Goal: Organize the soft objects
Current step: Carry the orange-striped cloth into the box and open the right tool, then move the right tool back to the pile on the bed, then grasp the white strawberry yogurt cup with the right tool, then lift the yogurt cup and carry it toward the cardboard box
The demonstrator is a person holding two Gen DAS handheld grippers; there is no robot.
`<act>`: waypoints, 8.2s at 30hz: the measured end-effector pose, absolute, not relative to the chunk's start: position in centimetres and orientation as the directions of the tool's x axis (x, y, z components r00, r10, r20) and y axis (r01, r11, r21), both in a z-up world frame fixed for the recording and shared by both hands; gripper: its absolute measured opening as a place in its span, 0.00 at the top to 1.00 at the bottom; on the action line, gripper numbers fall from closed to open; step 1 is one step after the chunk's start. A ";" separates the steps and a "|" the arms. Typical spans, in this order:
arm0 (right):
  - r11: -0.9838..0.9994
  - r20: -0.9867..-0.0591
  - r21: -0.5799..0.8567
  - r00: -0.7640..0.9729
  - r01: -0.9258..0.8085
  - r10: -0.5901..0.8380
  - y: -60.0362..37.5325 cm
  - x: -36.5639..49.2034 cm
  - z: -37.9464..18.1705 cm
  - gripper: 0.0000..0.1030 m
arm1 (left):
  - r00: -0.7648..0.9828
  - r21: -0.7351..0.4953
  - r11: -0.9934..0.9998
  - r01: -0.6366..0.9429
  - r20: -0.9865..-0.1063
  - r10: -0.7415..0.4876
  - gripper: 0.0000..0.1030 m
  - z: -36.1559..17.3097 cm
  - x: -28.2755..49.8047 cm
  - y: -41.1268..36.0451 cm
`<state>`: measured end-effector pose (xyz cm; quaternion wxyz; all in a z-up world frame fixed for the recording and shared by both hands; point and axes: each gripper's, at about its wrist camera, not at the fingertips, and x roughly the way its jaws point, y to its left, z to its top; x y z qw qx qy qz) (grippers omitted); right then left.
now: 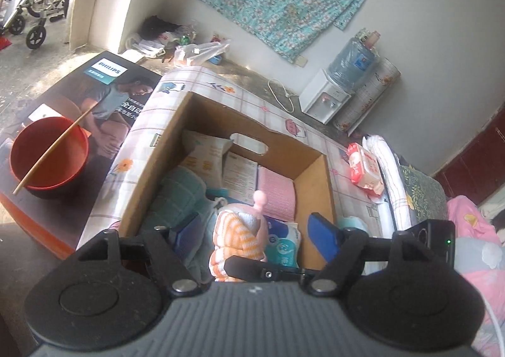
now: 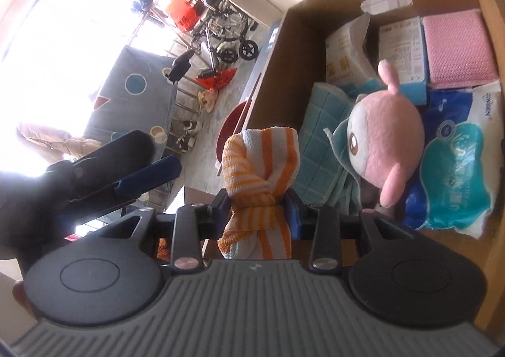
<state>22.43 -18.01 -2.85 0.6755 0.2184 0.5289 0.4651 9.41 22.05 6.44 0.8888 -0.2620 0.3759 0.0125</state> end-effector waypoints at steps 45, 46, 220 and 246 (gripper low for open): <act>0.712 -0.465 0.551 0.549 -0.435 0.695 -38.8 11.6 -1.0 0.31 | 0.842 -0.320 0.943 0.088 -0.483 -0.242 0.05 4.9 2.9 8.9; 0.733 -0.470 0.537 0.574 -0.417 0.671 -39.9 11.3 -1.0 0.31 | 0.838 -0.312 0.944 0.108 -0.483 -0.256 0.05 4.8 2.9 8.0; 0.754 -0.488 0.657 0.763 0.001 0.424 -59.3 16.9 -17.1 0.53 | 0.562 -0.135 0.855 0.500 -0.701 -0.439 0.48 -6.1 6.6 -12.2; 0.772 -0.299 0.547 0.785 -0.325 0.543 -55.3 11.7 -8.3 0.53 | 0.650 -0.239 0.853 0.464 -0.562 -0.511 0.24 3.3 5.4 -5.0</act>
